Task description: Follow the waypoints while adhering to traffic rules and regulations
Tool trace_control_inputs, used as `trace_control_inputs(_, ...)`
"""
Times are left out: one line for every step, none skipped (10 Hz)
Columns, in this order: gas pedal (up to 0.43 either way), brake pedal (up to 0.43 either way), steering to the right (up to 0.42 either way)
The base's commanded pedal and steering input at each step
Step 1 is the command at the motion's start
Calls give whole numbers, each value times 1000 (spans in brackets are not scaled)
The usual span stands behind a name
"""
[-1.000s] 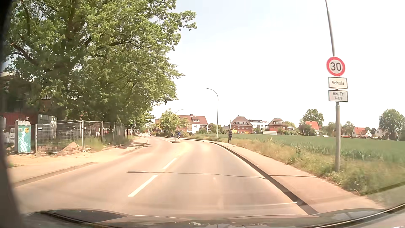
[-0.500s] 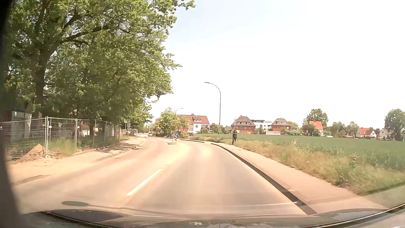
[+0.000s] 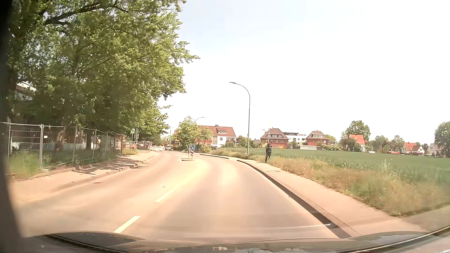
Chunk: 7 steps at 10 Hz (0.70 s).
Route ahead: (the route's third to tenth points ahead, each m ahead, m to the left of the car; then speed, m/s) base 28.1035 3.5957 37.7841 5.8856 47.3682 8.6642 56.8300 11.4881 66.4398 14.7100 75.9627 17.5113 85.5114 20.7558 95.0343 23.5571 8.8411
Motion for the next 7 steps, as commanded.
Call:
trace_control_inputs(138,0,-12)
trace_control_inputs(138,0,-12)
trace_control_inputs(138,0,-12)
trace_control_inputs(138,0,-12)
trace_control_inputs(138,0,-13)
trace_control_inputs(138,0,-14)
trace_control_inputs(138,0,-15)
